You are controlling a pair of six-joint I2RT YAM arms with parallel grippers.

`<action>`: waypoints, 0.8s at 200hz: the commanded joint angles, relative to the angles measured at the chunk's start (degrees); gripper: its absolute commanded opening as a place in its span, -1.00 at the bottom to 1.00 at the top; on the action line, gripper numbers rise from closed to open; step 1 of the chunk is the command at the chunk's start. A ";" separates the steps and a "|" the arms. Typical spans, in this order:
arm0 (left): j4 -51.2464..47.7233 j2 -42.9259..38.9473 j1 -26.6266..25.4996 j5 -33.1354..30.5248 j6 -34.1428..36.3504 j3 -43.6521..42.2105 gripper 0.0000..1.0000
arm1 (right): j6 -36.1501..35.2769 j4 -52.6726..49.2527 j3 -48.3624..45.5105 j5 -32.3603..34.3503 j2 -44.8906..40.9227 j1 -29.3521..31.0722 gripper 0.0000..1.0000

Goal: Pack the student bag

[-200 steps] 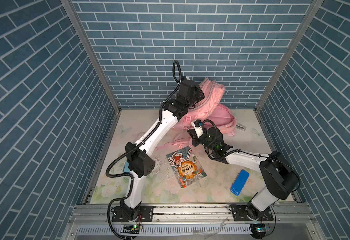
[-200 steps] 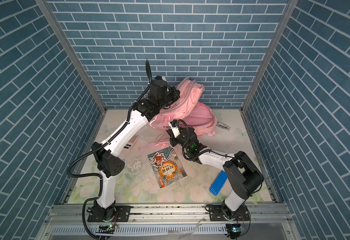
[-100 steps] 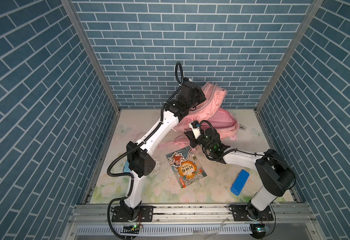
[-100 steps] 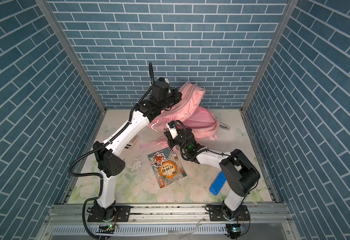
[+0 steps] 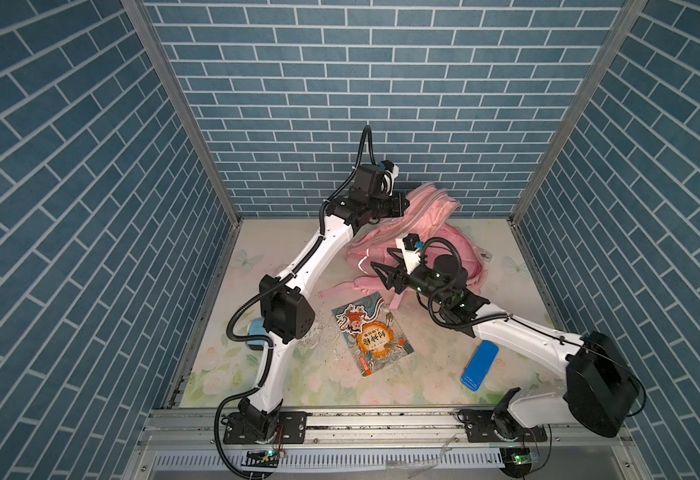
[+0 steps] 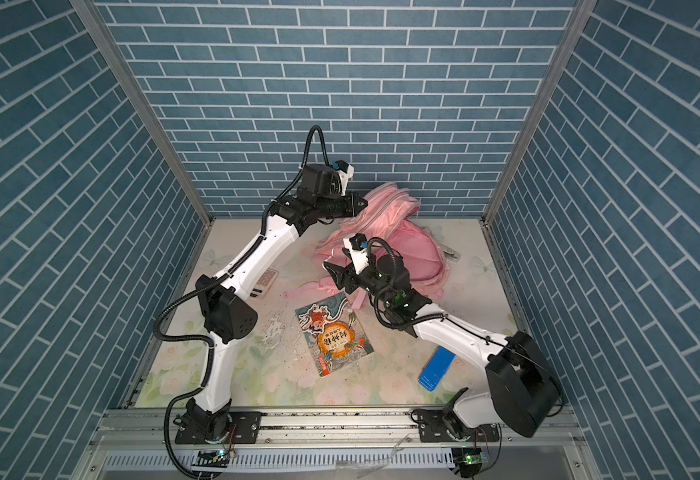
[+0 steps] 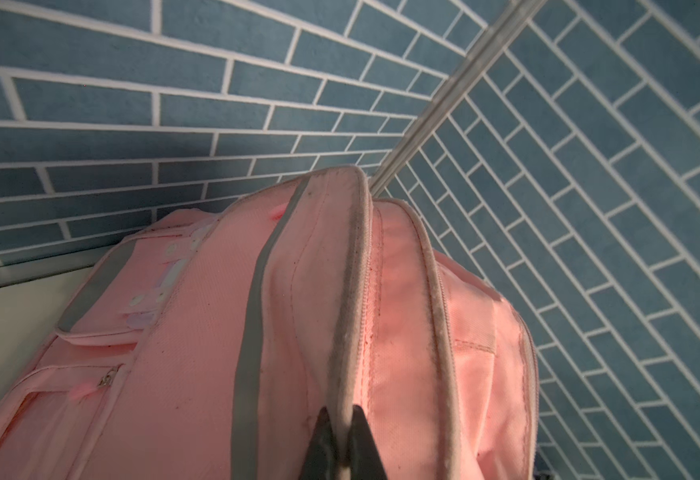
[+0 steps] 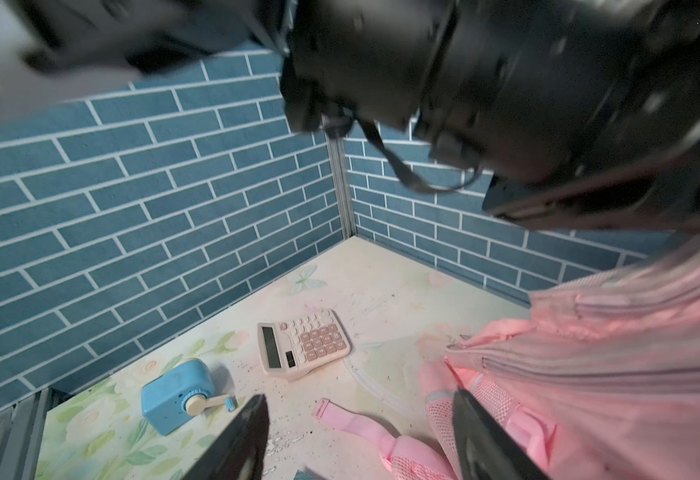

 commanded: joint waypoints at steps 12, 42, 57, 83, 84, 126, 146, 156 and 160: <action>2.56 0.12 0.75 4.03 12.52 4.55 -1.00 | 2.18 -7.82 -1.88 3.81 -6.03 -2.13 0.40; 1.88 1.52 0.79 5.67 14.01 2.53 -1.00 | 3.70 -12.95 -3.39 4.57 -9.96 -4.80 0.38; 0.90 1.25 0.74 4.83 13.77 0.62 -1.00 | 5.43 -16.51 -4.11 5.44 -11.60 -6.02 0.35; 2.57 -3.43 0.67 0.88 10.42 -7.51 -0.08 | 8.13 -23.76 -5.49 6.52 -14.27 -7.54 0.29; 2.82 -3.69 0.73 0.76 10.21 -7.91 -0.07 | 8.27 -24.26 -5.59 6.44 -14.46 -7.58 0.29; 18.68 -18.99 5.01 -1.14 -5.81 -32.87 0.71 | 8.60 -35.01 -6.39 -0.07 -14.54 -7.75 0.22; 23.67 -26.86 7.58 -2.37 -13.19 -45.37 0.72 | 10.50 -36.85 -7.30 -4.84 -13.16 -7.71 0.20; 23.48 -30.37 8.14 -3.78 -15.46 -50.28 0.71 | 11.73 -36.61 -7.92 -7.03 -11.96 -7.68 0.19; 23.06 -31.69 8.10 -4.41 -16.04 -52.14 0.71 | 12.14 -36.43 -8.26 -8.05 -11.34 -7.66 0.19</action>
